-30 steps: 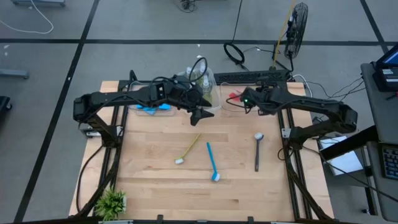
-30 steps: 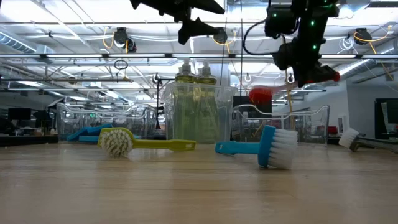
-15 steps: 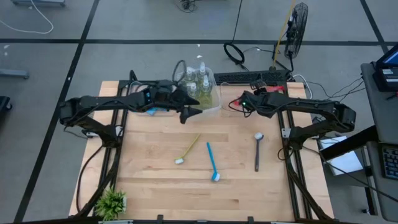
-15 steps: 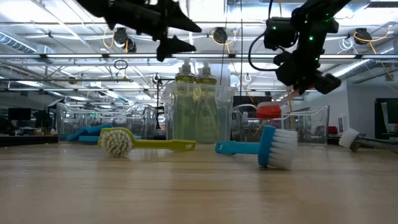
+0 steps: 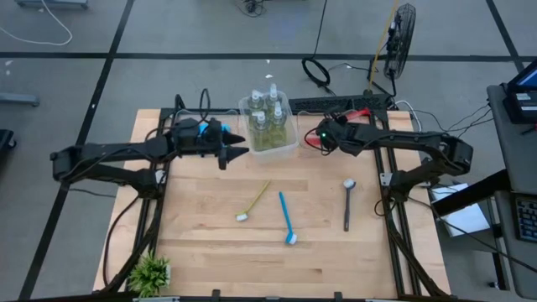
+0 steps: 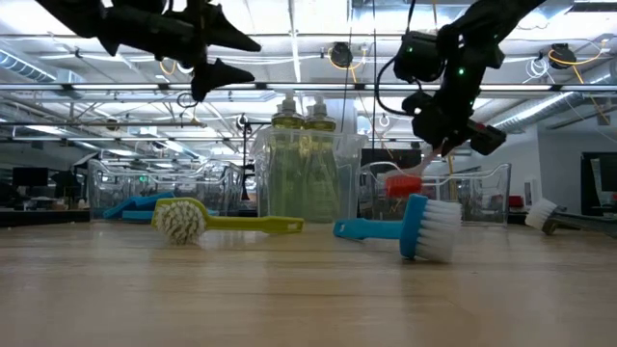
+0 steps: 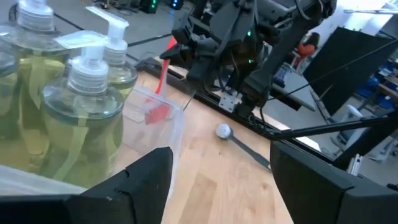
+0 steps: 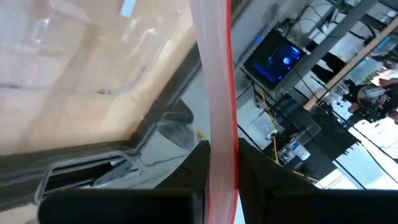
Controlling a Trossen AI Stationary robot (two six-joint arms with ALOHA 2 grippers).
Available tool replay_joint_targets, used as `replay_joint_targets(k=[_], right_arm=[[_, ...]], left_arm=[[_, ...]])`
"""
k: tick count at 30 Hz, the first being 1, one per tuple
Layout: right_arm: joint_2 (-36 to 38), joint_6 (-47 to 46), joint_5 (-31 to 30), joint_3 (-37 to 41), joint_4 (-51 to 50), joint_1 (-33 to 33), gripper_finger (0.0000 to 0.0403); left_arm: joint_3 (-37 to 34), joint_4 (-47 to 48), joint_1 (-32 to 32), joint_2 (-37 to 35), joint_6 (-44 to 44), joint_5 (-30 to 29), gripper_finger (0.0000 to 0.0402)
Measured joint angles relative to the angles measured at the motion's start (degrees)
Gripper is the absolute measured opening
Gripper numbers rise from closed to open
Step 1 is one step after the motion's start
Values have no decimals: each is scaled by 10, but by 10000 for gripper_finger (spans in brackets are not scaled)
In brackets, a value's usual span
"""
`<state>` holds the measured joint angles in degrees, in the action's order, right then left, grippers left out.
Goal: Pick & Place Kitchen Sink Supplies
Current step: Put the red dish brush into the right transparent bin
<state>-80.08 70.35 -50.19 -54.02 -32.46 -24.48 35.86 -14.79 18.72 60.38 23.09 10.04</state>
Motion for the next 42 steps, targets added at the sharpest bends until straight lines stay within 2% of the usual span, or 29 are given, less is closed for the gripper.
replay_joint_targets(k=[12,21,28,34,42], right_arm=[[-52,25,-13,0,56,-11,53],[-48,40,-22,0,118,-10,69],[-48,60,9,0,116,-11,74],[-48,59,8,0,117,-11,75],[-48,58,-24,0,147,-11,75]], left_arm=[[-4,20,0,-4,-1,-1,269],[-4,32,0,-4,-3,-1,269],[-4,51,0,-4,-4,4,269],[-4,61,0,-4,-4,5,269],[-4,61,0,-4,-5,5,269]])
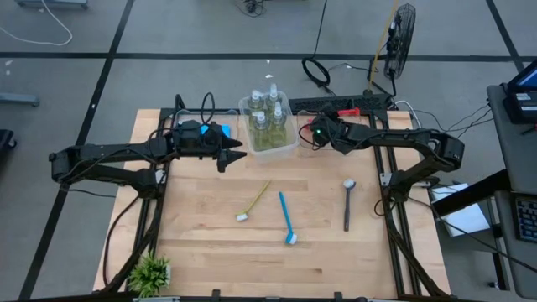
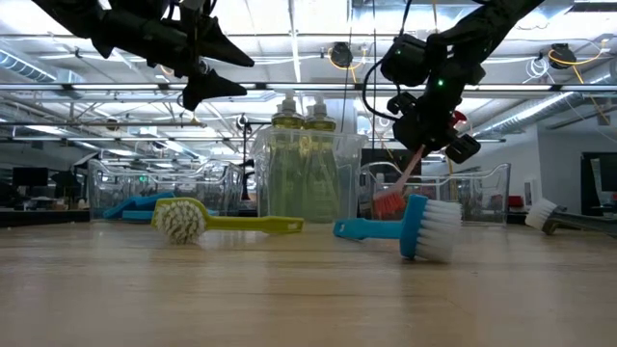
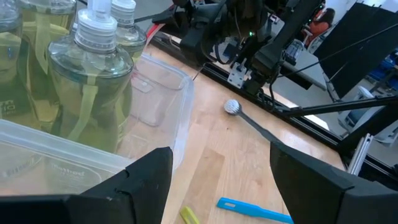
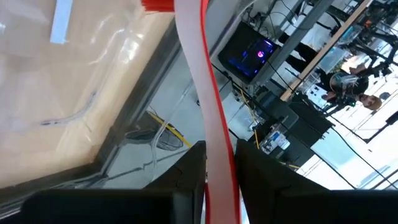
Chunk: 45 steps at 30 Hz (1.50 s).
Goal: Pick & Place Kitchen Sink Supplies
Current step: Put the red dish brush into the right transparent bin
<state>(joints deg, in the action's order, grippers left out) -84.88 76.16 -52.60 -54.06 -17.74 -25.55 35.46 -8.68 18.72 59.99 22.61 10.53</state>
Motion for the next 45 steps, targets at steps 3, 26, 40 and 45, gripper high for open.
replay_joint_targets(k=[3,26,40,45], right_arm=[[0,0,0,0,-3,0,75],[0,-43,47,0,-26,5,75],[0,-81,46,0,-57,5,75],[0,-81,34,0,-56,5,75]], left_arm=[[0,0,0,0,0,0,269],[1,-21,0,0,2,0,269],[1,-21,0,0,4,0,269],[1,-21,0,0,4,0,269]])
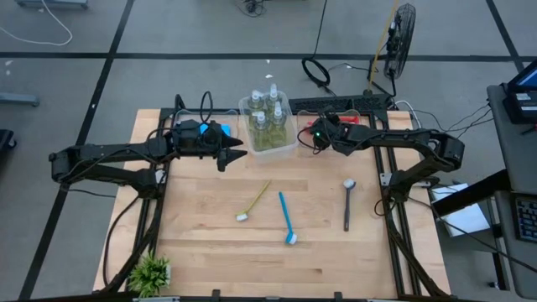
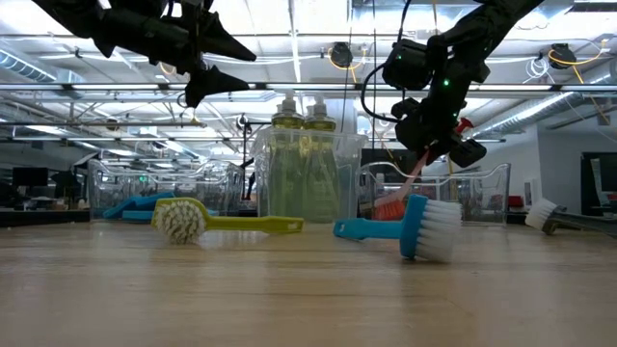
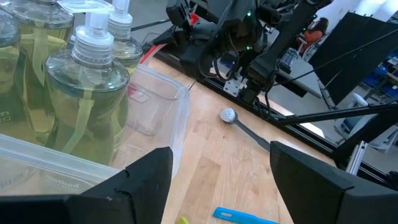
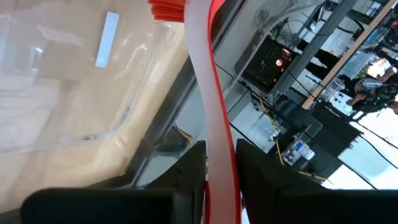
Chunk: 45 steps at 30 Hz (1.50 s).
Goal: Pick & Place Kitchen Sink Supplies
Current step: Put the red dish brush into the right transparent bin
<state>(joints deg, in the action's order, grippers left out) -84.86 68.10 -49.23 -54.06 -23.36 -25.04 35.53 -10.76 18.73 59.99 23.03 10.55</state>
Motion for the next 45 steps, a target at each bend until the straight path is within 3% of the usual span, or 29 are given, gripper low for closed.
replay_joint_targets(k=[45], right_arm=[[0,-74,-31,0,34,24,75]], left_arm=[[0,-3,0,0,11,0,269]])
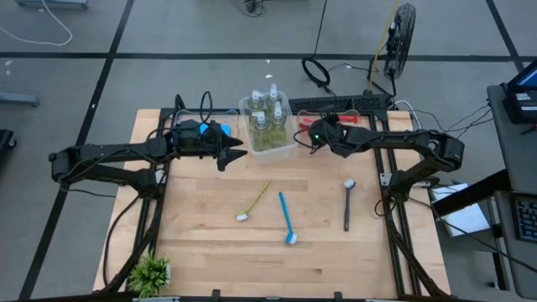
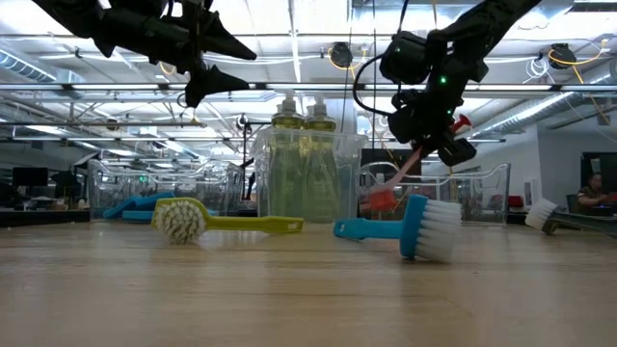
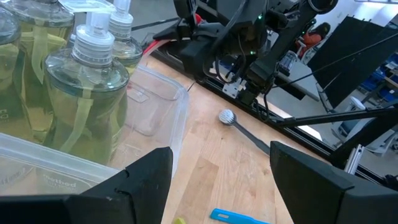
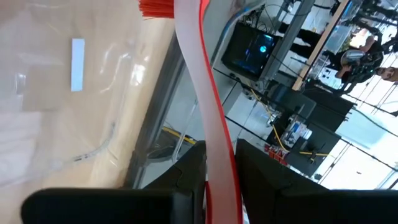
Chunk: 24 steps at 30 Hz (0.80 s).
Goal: Pick & Place Kitchen Sink Supplies
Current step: Put the red dish brush into the right transparent bin
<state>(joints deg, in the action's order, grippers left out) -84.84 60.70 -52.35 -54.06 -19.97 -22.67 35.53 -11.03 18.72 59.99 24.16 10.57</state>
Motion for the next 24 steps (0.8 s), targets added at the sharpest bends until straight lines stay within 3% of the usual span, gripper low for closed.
replay_joint_targets(k=[24], right_arm=[[0,-88,5,0,-44,18,76]], left_arm=[[0,0,0,0,17,-1,269]])
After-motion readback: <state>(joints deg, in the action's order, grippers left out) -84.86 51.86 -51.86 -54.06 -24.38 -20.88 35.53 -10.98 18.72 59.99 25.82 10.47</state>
